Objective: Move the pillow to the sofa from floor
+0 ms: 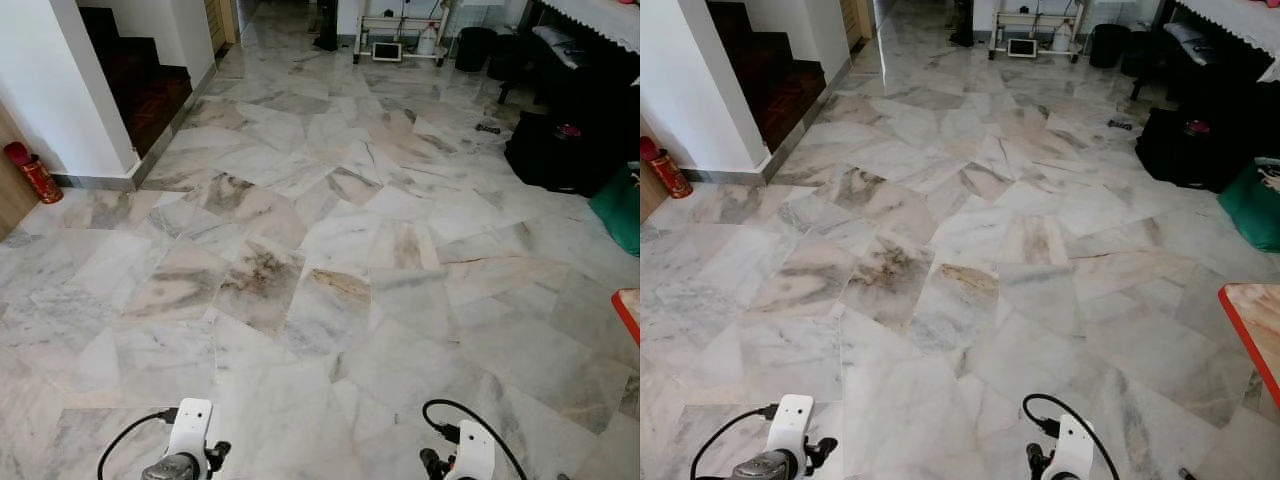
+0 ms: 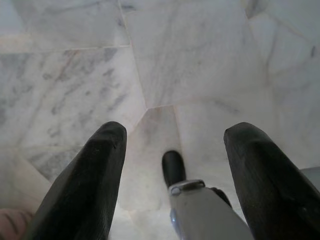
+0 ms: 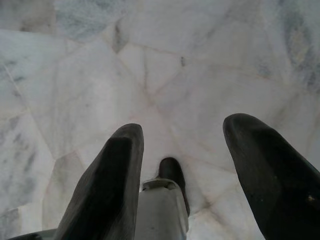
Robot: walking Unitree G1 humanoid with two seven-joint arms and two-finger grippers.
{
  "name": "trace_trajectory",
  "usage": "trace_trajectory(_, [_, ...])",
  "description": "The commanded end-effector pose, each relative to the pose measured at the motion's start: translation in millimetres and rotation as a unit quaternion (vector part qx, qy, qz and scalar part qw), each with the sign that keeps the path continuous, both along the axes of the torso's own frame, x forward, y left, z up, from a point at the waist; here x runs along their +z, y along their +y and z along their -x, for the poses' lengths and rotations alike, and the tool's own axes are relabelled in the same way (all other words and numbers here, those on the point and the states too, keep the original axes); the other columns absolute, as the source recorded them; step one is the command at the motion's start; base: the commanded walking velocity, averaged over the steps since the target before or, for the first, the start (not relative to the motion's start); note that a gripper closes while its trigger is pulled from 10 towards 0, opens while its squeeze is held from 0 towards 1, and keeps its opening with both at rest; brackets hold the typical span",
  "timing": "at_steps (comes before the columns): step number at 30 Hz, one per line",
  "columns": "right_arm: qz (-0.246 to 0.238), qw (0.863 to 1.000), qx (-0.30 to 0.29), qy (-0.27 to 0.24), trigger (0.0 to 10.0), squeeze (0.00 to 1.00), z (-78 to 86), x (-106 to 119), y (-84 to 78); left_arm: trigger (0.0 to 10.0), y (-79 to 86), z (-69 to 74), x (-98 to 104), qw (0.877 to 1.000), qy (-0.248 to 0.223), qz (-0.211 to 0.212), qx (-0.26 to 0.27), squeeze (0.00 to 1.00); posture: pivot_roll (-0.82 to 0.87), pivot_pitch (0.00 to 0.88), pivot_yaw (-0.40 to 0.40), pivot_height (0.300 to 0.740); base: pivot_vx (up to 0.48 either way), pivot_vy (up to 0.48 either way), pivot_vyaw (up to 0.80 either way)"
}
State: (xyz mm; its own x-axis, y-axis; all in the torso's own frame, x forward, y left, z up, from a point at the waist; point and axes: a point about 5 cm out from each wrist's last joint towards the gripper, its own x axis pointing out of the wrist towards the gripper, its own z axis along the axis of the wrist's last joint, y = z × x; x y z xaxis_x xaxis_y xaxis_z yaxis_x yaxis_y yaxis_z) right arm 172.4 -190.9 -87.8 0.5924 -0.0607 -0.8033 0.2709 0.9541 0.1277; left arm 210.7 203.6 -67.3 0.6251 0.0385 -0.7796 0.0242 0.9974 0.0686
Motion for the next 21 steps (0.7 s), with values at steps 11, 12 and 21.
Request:
trace_trajectory(11, [-0.002, 1.0, 0.008, -0.003, 10.0, 0.0, 0.1, -0.2, 3.3, 10.0, 6.7, 4.2, -1.0, 1.0, 0.004, -0.006, 0.002, 0.0, -0.08, 0.0, -0.03, 0.74, 0.0, 0.0, 0.8])
trace_trajectory(12, [-0.004, 1.0, 0.01, -0.004, 10.0, 0.0, -0.4, -0.1, 4.4, 10.0, 7.3, 4.3, -0.9, 1.0, 0.004, -0.007, 0.005, 0.0, -0.08, 0.0, -0.029, 0.74, 0.0, 0.0, 0.8])
trace_trajectory(21, [-0.006, 1.0, 0.022, -0.004, 10.0, 0.0, -2.8, 0.2, 10.2, 10.0, 8.6, 6.0, -1.6, 1.0, 0.003, -0.008, 0.011, 0.0, -0.08, 0.0, -0.026, 0.74, 0.0, 0.0, 0.8])
